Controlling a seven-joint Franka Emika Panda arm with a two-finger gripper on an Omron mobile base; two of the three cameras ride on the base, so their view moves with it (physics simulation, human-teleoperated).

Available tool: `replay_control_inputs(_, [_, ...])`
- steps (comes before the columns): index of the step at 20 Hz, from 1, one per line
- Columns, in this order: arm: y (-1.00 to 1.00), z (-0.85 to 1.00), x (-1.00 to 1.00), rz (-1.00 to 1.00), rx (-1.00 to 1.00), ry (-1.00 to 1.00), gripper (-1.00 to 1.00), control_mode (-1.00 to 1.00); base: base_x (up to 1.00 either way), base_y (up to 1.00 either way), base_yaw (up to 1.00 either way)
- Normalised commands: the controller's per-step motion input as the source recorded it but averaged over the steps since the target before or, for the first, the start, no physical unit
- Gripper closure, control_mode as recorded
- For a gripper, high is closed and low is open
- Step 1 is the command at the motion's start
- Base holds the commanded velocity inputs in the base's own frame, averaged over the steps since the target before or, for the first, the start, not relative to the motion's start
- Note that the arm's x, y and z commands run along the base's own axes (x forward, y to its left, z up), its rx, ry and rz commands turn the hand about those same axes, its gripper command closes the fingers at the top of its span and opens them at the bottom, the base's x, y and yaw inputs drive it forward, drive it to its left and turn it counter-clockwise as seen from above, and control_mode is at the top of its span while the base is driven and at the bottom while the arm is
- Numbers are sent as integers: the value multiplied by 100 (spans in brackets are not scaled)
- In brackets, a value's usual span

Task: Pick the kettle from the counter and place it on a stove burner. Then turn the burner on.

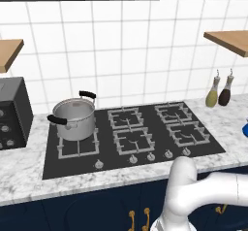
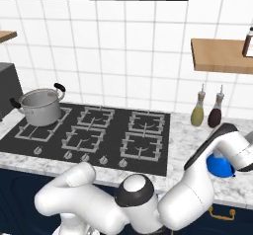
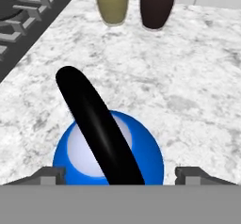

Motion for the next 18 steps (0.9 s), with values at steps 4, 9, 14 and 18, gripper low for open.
replay_control_inputs(4, [14,-39,0,10,-1,0,100,-100,0,0,0])
replay_control_inputs(9, [8,-15,6,2,0,0,100,-100,0,0,0])
replay_control_inputs(14, [45,-21,-30,0,0,-9,100,-100,0,0,0])
replay_control_inputs(18, [28,21,-43,0,0,-17,100,-100,0,0,0])
